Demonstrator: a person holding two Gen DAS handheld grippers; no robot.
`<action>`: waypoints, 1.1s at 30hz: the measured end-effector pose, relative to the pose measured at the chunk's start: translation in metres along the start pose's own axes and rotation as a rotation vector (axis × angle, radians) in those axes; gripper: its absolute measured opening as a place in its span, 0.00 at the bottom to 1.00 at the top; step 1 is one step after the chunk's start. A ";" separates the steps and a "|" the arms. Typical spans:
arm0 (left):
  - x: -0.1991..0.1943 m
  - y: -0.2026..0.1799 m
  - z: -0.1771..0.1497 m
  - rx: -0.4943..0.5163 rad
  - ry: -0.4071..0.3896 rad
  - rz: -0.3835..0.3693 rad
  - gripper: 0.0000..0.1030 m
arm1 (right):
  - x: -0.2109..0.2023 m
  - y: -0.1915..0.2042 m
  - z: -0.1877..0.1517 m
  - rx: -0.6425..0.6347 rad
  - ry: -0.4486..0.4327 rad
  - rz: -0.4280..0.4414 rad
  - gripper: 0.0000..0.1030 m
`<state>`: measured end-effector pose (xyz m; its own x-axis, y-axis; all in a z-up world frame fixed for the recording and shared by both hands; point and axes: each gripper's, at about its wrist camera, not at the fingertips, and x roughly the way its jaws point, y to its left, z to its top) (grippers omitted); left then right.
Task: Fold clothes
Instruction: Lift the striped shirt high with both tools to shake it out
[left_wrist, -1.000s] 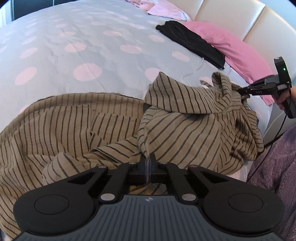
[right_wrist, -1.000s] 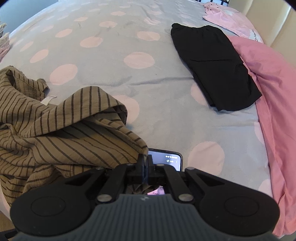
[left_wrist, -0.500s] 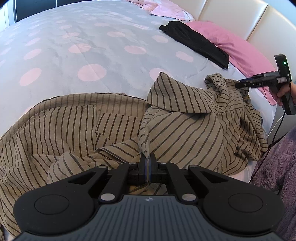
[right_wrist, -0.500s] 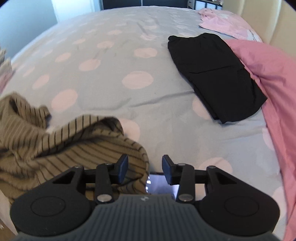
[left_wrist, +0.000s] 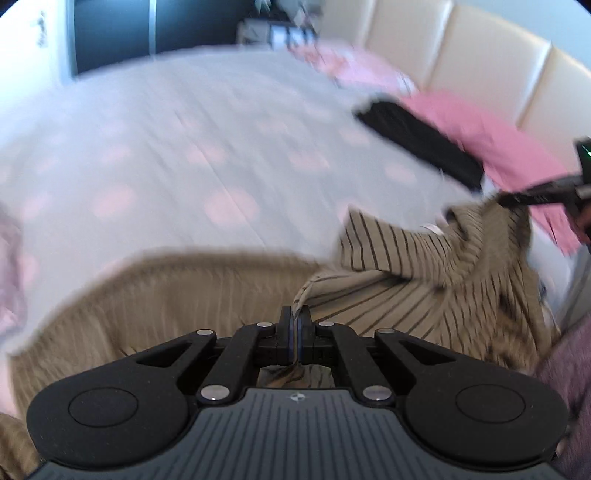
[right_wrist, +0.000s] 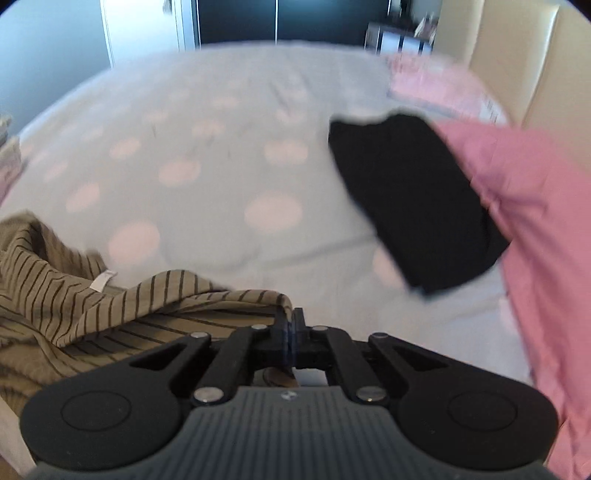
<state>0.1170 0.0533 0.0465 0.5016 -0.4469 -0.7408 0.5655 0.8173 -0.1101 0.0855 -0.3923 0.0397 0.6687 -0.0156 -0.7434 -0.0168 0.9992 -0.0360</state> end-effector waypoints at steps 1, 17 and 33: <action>-0.011 0.000 0.005 -0.005 -0.045 0.019 0.00 | -0.012 0.004 0.004 -0.006 -0.044 -0.008 0.02; -0.272 -0.040 0.100 0.049 -0.726 0.347 0.00 | -0.240 0.083 0.089 -0.222 -0.673 -0.129 0.01; -0.461 -0.175 0.114 0.184 -1.117 0.397 0.00 | -0.457 0.095 0.122 -0.207 -1.120 -0.392 0.02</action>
